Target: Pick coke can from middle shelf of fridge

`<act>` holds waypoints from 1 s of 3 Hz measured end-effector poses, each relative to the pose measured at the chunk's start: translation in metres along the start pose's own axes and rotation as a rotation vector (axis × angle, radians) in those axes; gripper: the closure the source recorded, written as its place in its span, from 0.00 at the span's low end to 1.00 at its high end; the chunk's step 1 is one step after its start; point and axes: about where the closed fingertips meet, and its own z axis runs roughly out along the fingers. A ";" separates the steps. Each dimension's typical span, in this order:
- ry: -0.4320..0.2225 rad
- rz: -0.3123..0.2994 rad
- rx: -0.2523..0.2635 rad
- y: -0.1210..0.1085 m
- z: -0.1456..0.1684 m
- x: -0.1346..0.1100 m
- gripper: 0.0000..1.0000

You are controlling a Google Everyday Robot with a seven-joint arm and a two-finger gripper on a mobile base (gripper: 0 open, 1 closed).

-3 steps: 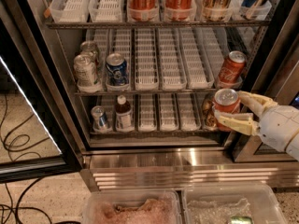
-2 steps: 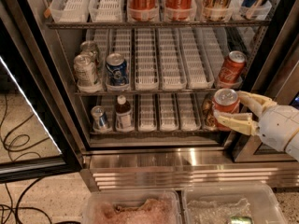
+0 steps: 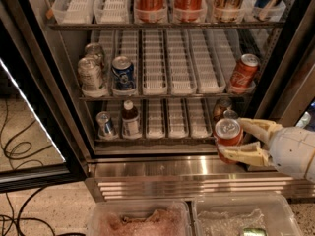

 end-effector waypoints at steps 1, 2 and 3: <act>0.022 0.020 -0.145 0.053 -0.011 -0.003 1.00; 0.021 0.029 -0.227 0.087 -0.018 -0.010 1.00; 0.019 0.029 -0.234 0.089 -0.018 -0.011 1.00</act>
Offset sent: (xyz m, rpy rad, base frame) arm -0.1121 0.0671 -0.0153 0.0016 0.1700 0.2739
